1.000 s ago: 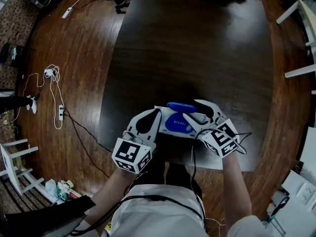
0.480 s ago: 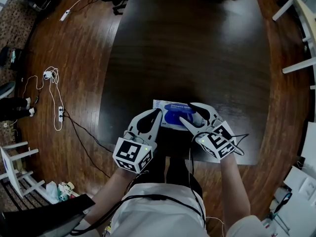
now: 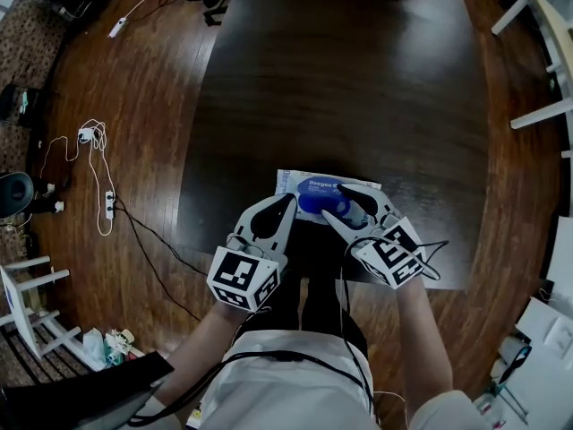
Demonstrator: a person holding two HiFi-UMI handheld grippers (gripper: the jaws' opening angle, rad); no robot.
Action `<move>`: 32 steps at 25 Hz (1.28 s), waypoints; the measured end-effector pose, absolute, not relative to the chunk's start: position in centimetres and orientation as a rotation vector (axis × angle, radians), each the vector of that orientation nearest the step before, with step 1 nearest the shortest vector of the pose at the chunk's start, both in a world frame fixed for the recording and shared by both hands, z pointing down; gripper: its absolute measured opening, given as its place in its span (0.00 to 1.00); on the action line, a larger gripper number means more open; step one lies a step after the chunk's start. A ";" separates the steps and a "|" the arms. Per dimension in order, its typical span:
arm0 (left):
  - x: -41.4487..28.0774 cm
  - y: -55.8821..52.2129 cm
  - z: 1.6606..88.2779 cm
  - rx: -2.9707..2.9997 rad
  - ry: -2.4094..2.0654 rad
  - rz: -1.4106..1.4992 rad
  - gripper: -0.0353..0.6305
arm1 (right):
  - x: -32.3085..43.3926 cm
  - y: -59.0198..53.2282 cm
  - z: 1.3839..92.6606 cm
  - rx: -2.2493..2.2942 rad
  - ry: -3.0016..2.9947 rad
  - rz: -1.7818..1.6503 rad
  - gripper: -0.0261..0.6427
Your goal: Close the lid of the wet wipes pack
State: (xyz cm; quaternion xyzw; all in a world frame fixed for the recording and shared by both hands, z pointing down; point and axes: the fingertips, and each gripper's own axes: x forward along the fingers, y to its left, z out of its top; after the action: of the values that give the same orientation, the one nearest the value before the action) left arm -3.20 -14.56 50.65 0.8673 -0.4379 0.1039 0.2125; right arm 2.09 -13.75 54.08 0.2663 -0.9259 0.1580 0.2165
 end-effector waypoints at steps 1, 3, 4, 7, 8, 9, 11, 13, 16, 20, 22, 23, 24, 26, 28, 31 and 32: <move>-3.2 -14.4 50.6 2.410 -1.217 0.288 0.06 | 2.0 -13.6 54.0 0.740 -2.567 0.436 0.31; -3.3 -14.1 50.5 2.412 -1.218 0.287 0.06 | 1.9 -13.3 54.0 0.744 -2.570 0.435 0.31; -3.4 -14.0 50.5 2.413 -1.218 0.287 0.06 | 1.9 -13.2 54.0 0.746 -2.570 0.437 0.31; -3.4 -13.8 50.4 2.415 -1.215 0.287 0.06 | 1.7 -13.0 53.9 0.746 -2.567 0.439 0.31; -3.3 -13.8 50.3 2.416 -1.215 0.286 0.06 | 1.7 -12.9 53.9 0.747 -2.568 0.437 0.31; -3.3 -13.8 50.3 2.417 -1.216 0.284 0.06 | 1.7 -12.8 53.8 0.748 -2.569 0.436 0.31; -3.2 -13.6 50.3 2.417 -1.216 0.281 0.06 | 1.6 -12.5 53.9 0.746 -2.569 0.438 0.31; -3.2 -13.6 50.2 2.421 -1.216 0.276 0.06 | 1.4 -12.4 54.0 0.745 -2.567 0.438 0.31; -3.5 -13.6 50.3 2.424 -1.213 0.272 0.06 | 0.9 -12.4 54.1 0.747 -2.564 0.438 0.31; -3.8 -13.4 50.5 2.425 -1.210 0.272 0.06 | 0.6 -12.1 54.3 0.749 -2.566 0.437 0.31; -3.8 -13.3 50.6 2.425 -1.206 0.273 0.06 | 0.6 -12.0 54.4 0.751 -2.566 0.440 0.31; -3.8 -13.2 50.6 2.425 -1.205 0.273 0.06 | 0.6 -11.8 54.4 0.752 -2.565 0.442 0.31; -3.8 -13.1 50.6 2.425 -1.204 0.272 0.06 | 0.5 -11.7 54.5 0.752 -2.563 0.444 0.31; -3.8 -12.9 50.5 2.427 -1.201 0.269 0.06 | 0.4 -11.5 54.6 0.752 -2.558 0.447 0.31; -3.9 -12.7 50.5 2.429 -1.198 0.266 0.06 | 0.3 -11.2 54.9 0.753 -2.554 0.450 0.31; -4.1 -12.6 50.6 2.430 -1.195 0.264 0.06 | 0.2 -11.0 55.4 0.750 -2.546 0.458 0.31; -4.1 -12.6 50.6 2.430 -1.193 0.263 0.06 | 0.2 -11.0 55.5 0.749 -2.542 0.461 0.31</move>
State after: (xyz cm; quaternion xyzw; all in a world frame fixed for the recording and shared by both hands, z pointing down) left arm -4.08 -12.65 50.61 0.8736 -0.4290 0.0947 0.2091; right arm 0.17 -10.98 55.49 0.2715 -0.9210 0.1672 0.2239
